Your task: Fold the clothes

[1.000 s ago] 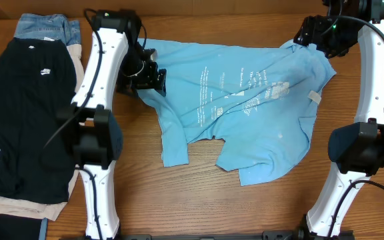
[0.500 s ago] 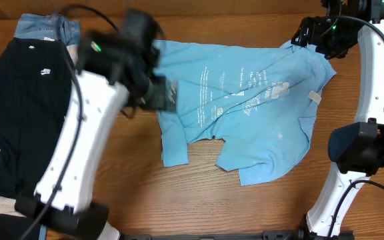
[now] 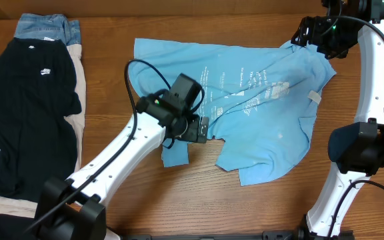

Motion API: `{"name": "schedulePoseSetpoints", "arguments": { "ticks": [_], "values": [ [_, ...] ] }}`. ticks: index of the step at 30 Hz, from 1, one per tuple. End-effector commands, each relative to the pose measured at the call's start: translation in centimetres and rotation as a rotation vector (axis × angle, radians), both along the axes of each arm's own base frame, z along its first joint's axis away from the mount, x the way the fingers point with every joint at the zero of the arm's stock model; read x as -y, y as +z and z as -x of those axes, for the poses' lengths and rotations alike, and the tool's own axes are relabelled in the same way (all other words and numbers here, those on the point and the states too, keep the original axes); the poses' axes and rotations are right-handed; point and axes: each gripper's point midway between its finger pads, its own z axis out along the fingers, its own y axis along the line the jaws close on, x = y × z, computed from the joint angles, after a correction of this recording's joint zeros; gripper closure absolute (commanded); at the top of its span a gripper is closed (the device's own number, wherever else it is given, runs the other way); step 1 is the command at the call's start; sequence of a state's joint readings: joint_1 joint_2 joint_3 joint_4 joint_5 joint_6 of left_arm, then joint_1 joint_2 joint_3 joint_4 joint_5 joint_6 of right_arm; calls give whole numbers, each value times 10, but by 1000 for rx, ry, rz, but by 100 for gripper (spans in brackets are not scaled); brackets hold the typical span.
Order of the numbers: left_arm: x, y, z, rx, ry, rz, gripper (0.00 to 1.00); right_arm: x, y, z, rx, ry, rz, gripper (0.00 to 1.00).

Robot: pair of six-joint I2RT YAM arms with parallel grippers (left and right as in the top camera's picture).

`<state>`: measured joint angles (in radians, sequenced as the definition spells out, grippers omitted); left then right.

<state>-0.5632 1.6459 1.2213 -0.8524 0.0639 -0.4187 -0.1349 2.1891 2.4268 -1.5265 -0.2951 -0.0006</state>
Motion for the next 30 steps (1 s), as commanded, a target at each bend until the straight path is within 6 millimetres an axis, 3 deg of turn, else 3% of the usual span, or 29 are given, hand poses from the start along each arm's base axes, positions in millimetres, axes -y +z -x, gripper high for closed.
{"name": "schedulePoseSetpoints", "arguments": {
  "ticks": [1, 4, 9, 17, 23, 24, 29, 30],
  "values": [
    [13, -15, 12, -3, -130, 75, 0, 1, -9, -3, -12, 6, 16, 15],
    [14, -37, 17, -6, -159, 77, 0, 0, -9, -3, -13, 6, 16, 15],
    [-19, -68, 25, -69, -48, -23, 0, 0, -9, -5, -6, 5, 15, 15],
    [-55, -64, 30, -130, 128, -79, 2, -4, -9, -6, -4, 12, 13, 11],
    [-55, -64, 28, -116, 130, -84, 5, -4, -10, -4, -11, 12, 13, 12],
    [-55, -63, 26, -109, 130, -81, 7, -4, -10, -4, -11, 12, 13, 12],
    [-52, -64, 18, -77, 132, -69, 42, -4, -10, -4, -12, 12, 12, 11],
    [-52, -65, 18, -74, 132, -67, 44, -4, -10, -4, -13, 13, 13, 11]
  ]
}}
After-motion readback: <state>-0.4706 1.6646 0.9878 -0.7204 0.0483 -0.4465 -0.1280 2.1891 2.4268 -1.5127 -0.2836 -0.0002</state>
